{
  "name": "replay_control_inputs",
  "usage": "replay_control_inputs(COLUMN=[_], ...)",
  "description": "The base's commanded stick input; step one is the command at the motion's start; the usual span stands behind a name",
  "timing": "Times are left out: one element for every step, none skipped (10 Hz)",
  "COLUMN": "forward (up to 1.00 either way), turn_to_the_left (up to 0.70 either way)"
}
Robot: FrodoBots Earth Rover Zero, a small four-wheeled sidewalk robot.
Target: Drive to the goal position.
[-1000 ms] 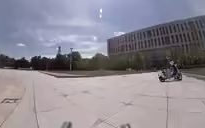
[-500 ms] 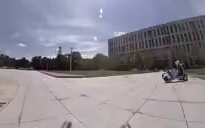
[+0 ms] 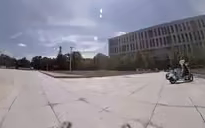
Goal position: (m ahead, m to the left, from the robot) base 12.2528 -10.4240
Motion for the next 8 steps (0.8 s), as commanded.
replay_control_inputs(forward=[0.70, 0.70, 0.70, 0.70, 0.70, 0.70, 0.70, 0.70], turn_to_the_left=[0.00, 0.00, 0.00, 0.00, 0.00, 0.00, 0.00, 0.00])
